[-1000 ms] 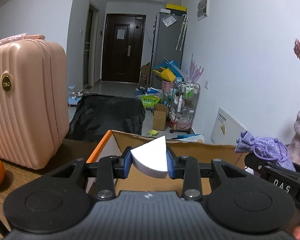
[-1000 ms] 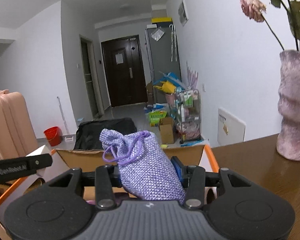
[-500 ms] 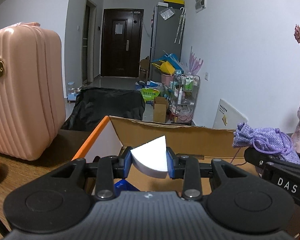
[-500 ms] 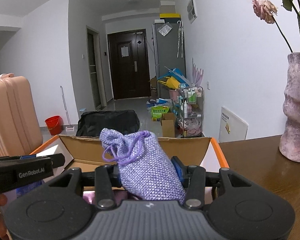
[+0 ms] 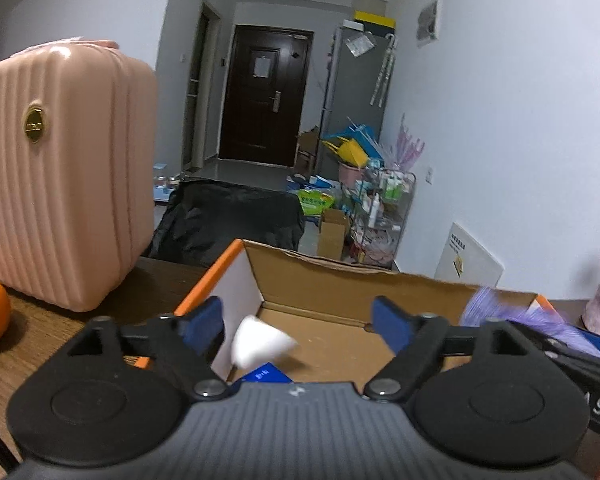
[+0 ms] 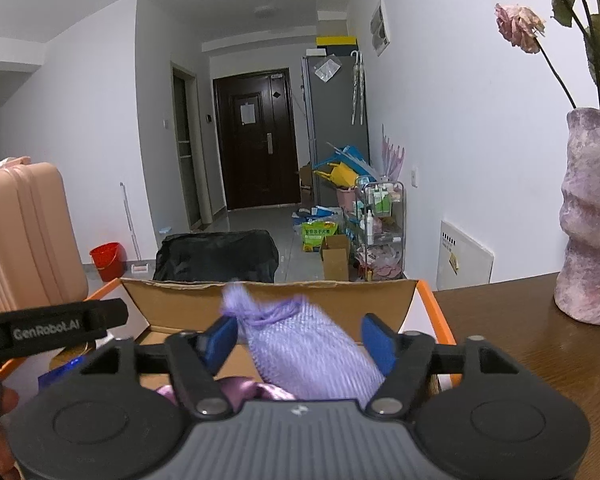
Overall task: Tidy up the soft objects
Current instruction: 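Open both tools to drop the wedge sponge and purple pouch into the box, then withdraw both open tools from the box back over the table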
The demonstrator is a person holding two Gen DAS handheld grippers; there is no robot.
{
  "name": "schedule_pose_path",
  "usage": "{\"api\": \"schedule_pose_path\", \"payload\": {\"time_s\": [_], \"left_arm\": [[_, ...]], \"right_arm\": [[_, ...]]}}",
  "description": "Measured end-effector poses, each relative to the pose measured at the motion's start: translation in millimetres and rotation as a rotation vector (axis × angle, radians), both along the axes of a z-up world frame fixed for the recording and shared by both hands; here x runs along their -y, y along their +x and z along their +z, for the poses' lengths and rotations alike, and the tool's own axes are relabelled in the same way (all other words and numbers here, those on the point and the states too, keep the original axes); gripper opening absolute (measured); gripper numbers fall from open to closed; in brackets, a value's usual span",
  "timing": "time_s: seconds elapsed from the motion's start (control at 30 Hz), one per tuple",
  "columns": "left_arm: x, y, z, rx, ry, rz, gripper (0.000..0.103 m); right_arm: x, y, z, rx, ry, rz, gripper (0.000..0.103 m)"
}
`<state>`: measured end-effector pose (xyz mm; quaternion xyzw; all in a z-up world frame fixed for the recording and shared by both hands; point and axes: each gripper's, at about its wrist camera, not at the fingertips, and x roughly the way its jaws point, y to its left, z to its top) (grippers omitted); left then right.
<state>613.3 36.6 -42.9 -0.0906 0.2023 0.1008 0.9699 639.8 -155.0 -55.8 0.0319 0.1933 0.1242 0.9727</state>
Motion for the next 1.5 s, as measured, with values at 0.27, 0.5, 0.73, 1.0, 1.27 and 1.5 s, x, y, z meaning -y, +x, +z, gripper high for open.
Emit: {"api": "schedule_pose_path", "payload": {"time_s": [0.27,0.5,0.73,1.0,1.27,1.5], "left_arm": [[-2.3,-5.4,1.1,0.011,0.011,0.052,0.103],[-6.2,-5.2,1.8,0.014,-0.009,0.072,0.103],[-11.4,-20.4,1.2,0.044,-0.015,0.086,0.103],[-13.8,-36.2,3.8,0.069,-0.009,0.078,0.103],[-17.3,-50.0,4.2,0.069,-0.028,0.053,0.103],[-21.4,-65.5,3.8,0.068,-0.038,0.051,0.103]], "right_arm": [[4.2,-8.6,0.7,0.033,0.017,-0.004,0.102],[4.2,-15.5,0.1,0.069,0.029,-0.005,0.103],[3.9,-25.3,0.2,0.126,0.020,-0.016,0.103],[13.8,-43.8,0.3,0.195,0.034,-0.045,0.103],[18.4,-59.8,-2.6,0.196,0.023,-0.031,0.103],[6.6,-76.8,-11.7,0.140,-0.024,0.076,0.103]]}}
